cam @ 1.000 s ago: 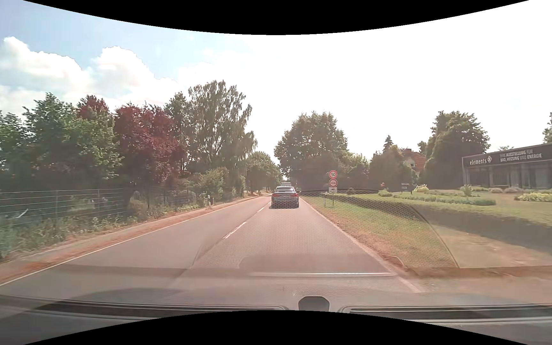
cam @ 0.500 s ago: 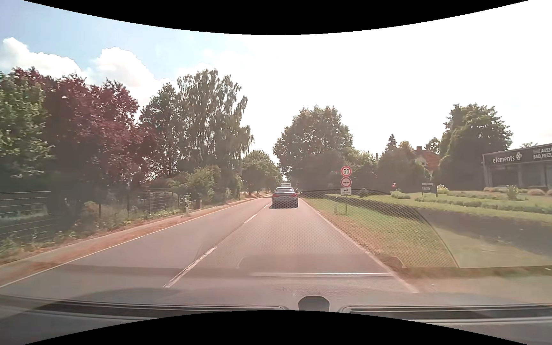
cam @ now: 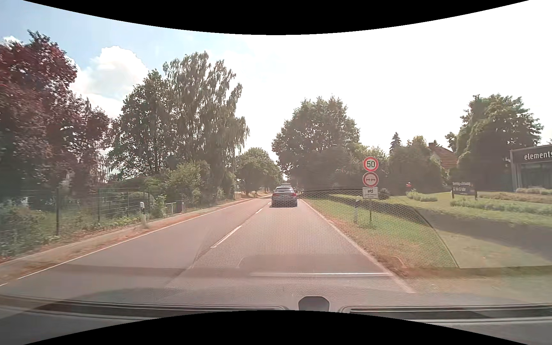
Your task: Follow the waypoints while adhering to traffic rules and regulations
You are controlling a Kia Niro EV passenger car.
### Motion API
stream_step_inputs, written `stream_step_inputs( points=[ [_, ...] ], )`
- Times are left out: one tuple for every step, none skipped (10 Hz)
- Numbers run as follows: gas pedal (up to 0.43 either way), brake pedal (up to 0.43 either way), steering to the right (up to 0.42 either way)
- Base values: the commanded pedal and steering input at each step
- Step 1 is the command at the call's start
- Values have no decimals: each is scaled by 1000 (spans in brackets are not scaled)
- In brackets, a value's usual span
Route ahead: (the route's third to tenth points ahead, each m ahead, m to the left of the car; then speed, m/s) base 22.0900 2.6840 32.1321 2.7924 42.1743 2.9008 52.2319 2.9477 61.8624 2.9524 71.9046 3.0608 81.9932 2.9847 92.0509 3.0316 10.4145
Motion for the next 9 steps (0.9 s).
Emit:
stream_step_inputs(
  points=[
    [240,0,-3],
    [240,0,-3],
    [240,0,-3],
    [240,0,-3],
    [240,0,-3],
    [240,0,-3],
    [240,0,-3],
    [240,0,-3],
    [240,0,-3]
  ],
)
